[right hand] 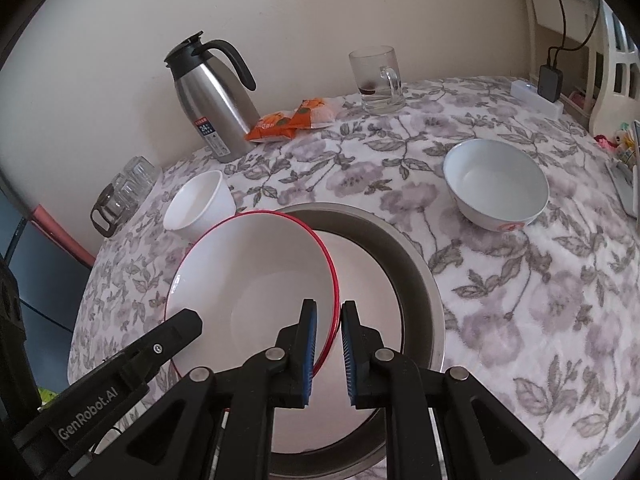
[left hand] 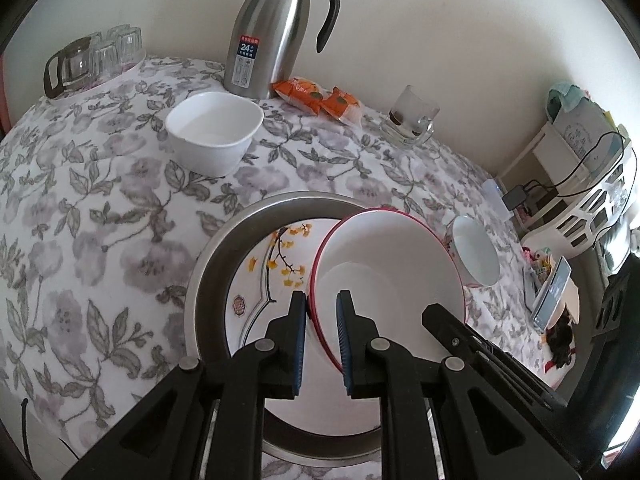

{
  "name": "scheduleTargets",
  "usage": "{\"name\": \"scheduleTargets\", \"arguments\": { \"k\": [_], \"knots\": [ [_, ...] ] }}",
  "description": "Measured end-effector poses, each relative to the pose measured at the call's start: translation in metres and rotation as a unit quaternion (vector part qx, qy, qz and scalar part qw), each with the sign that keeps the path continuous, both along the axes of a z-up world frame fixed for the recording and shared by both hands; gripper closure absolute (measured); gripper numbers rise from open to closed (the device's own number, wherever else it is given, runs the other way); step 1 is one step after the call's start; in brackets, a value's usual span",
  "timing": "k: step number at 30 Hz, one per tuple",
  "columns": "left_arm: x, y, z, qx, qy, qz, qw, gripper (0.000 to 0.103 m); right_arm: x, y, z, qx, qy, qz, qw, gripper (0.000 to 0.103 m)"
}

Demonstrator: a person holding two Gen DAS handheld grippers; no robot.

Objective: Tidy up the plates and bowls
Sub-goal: 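Lower the red-rimmed bowl into the basin onto the plate with both tools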

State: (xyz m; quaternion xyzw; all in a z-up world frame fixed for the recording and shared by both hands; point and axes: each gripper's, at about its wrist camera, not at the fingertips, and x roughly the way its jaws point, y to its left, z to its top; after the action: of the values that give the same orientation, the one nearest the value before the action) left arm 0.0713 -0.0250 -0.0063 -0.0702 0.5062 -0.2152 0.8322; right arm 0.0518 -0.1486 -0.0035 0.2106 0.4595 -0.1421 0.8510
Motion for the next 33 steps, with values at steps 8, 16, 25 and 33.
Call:
{"name": "scheduleTargets", "arguments": {
  "k": [8,16,25,33],
  "knots": [
    [0.004,0.001,-0.008,0.004,0.017,0.004,0.9998,0.088,0.002,0.003,-0.005,-0.006,0.009,0.007,1.0,0.088],
    [0.01,0.007,-0.019,-0.011,0.049,0.014,0.9986,0.088,0.003,0.007,-0.009,-0.016,0.016,0.011,1.0,0.088],
    [0.013,0.012,-0.021,-0.031,0.063,0.024,0.9973,0.088,0.004,0.008,-0.011,-0.019,0.013,0.013,1.0,0.087],
    [0.019,0.016,-0.022,-0.05,0.07,0.039,0.9956,0.088,0.009,0.009,-0.012,-0.021,0.014,0.016,1.0,0.086]
  ]
}}
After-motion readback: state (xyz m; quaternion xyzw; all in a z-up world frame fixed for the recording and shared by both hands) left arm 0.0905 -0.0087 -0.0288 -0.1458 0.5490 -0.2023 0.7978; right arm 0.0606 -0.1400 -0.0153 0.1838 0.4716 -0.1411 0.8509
